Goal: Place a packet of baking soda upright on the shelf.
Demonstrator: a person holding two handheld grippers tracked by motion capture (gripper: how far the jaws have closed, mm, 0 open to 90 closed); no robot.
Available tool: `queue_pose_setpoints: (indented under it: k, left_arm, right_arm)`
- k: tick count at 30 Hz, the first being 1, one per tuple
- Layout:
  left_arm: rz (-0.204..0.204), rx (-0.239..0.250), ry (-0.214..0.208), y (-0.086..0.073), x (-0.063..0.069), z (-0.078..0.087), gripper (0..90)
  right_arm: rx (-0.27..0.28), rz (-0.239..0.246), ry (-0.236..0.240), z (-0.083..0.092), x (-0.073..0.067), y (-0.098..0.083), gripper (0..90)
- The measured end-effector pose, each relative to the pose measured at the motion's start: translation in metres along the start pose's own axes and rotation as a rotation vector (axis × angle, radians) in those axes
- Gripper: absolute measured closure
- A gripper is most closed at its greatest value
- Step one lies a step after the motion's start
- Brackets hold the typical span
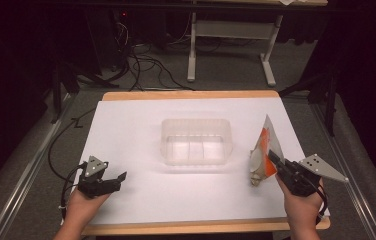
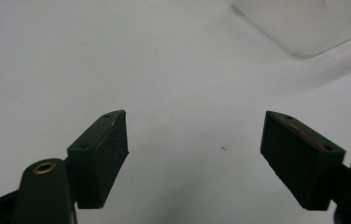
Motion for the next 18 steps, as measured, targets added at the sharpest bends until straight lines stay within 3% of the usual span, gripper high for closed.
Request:
queue_pose_setpoints:
  k: [9,17,18]
  left_arm:
    - [-0.004,0.016,-0.003,0.003,0.0,0.002,23.6]
    - [-0.002,0.017,-0.006,0.003,0.0,0.002,23.6]
    - [-0.002,0.017,-0.005,0.003,0.0,0.003,23.5]
  right_arm:
    - [0.041,-0.004,-0.028,-0.01,0.007,0.03,90.0]
    - [0.081,-0.007,0.024,-0.024,-0.01,0.06,90.0]
    - [0.098,-0.009,0.049,-0.028,-0.018,0.07,90.0]
Point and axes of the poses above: each handheld gripper's, and its own axes: z roughly backward along the jaws, y roughly out of its top, x roughly to its right, the point moved 10 cm from there along -z, roughly forward along the jaws, and after that the axes turned 3 degrees about y, right-handed, at the moved point
